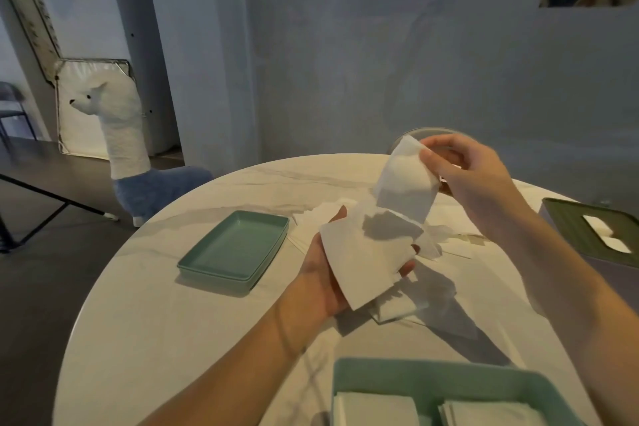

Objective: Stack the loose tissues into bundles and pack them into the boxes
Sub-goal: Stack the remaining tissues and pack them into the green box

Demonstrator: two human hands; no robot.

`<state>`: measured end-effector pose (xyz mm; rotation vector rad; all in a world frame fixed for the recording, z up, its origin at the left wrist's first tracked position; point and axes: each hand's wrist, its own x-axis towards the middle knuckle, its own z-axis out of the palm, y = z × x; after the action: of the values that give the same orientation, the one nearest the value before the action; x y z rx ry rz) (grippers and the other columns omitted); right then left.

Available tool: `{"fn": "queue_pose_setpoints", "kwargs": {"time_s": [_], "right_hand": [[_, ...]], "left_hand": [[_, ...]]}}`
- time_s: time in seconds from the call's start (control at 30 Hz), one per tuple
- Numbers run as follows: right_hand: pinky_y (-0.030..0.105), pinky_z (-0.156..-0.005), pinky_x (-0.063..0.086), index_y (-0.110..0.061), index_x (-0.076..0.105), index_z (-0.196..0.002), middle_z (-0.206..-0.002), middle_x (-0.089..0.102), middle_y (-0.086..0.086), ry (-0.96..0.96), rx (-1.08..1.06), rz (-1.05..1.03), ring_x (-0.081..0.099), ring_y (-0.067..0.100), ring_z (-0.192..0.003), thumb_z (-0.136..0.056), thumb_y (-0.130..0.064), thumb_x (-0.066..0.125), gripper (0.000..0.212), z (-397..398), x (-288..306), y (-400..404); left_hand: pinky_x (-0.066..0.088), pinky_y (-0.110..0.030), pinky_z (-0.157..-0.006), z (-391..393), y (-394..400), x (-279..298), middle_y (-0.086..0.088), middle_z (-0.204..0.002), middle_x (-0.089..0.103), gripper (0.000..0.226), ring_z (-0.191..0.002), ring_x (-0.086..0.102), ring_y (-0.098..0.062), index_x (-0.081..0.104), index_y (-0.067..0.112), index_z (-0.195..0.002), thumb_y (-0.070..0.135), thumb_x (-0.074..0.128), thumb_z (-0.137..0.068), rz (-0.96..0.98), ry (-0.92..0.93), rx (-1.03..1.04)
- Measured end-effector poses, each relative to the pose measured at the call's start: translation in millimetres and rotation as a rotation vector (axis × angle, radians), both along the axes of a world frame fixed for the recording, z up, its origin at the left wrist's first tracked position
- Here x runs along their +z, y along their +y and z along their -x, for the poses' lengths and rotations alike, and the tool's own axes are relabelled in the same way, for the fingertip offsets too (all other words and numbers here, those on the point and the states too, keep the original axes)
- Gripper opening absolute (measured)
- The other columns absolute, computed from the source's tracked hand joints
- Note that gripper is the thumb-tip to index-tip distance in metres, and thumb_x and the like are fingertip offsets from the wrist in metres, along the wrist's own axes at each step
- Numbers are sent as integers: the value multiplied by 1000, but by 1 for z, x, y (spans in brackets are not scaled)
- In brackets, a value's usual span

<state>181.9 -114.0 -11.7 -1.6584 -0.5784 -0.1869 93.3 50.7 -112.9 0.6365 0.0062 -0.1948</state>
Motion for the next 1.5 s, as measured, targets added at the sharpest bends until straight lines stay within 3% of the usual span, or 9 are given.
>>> {"fn": "queue_pose_setpoints", "kwargs": {"time_s": [0.2,0.3,0.43,0.63,0.87,1.03,1.23,1.37,1.5], "right_hand": [[19,-73,54,-18,69,-111,-95,73,-6,105,512,139,67,6,-87,-95,-25,64,19,21,6,1],[25,-82,56,-29,70,-111,-104,71,-13,-77,443,457,68,10,-99,-91,-40,69,24,26,-6,14],[14,-77,46,-46,64,-115,-110,63,-25,-242,304,807,61,5,-97,-86,-51,73,31,26,-23,28],[20,-87,53,-42,67,-100,-108,63,-22,-270,320,708,61,9,-99,-80,-50,79,24,23,-25,28],[30,-83,57,-20,73,-106,-98,75,-3,-28,390,386,71,18,-95,-78,-44,75,36,25,8,1],[20,-74,50,-28,69,-101,-101,70,-10,-94,36,723,65,10,-91,-79,-49,81,32,7,-12,7],[21,-73,49,-28,69,-109,-105,69,-8,-61,-5,794,62,11,-91,-76,-54,82,44,-1,-18,4],[19,-71,48,-31,72,-104,-103,70,-9,-64,9,728,62,12,-91,-81,-50,79,31,-4,-16,2],[26,-82,57,-24,71,-109,-105,71,-5,40,119,581,67,16,-98,-86,-41,76,29,-3,-12,-3]], "left_hand": [[52,-54,-88,3,-6,3,-21,-109,68,46,-97,63,-43,74,8,-109,47,55,-95,40,56,45],[56,-54,-80,6,-13,4,-21,-98,67,36,-83,65,-42,70,4,-101,37,55,-93,-22,2,71],[57,-52,-78,4,-17,5,-19,-96,68,43,-79,69,-37,70,8,-109,42,44,-105,-73,64,59],[61,-40,-56,9,-15,10,-19,-83,67,35,-69,69,-34,66,5,-107,34,47,-103,-82,0,23],[62,-52,-64,12,-10,8,-21,-89,74,51,-71,72,-40,80,4,-90,42,48,-100,47,-7,109],[58,-56,-82,13,-11,15,-23,-112,74,49,-85,74,-42,66,9,-124,49,54,-100,39,43,204],[60,-51,-80,12,-9,15,-21,-100,76,50,-79,74,-36,68,10,-114,55,53,-98,-39,51,210],[35,-63,-117,6,-2,8,-22,-122,68,55,-116,58,-40,62,12,-131,54,57,-96,-53,56,198],[50,-57,-98,5,2,6,-23,-120,67,51,-108,63,-42,59,11,-134,41,66,-92,-126,30,114]]}}
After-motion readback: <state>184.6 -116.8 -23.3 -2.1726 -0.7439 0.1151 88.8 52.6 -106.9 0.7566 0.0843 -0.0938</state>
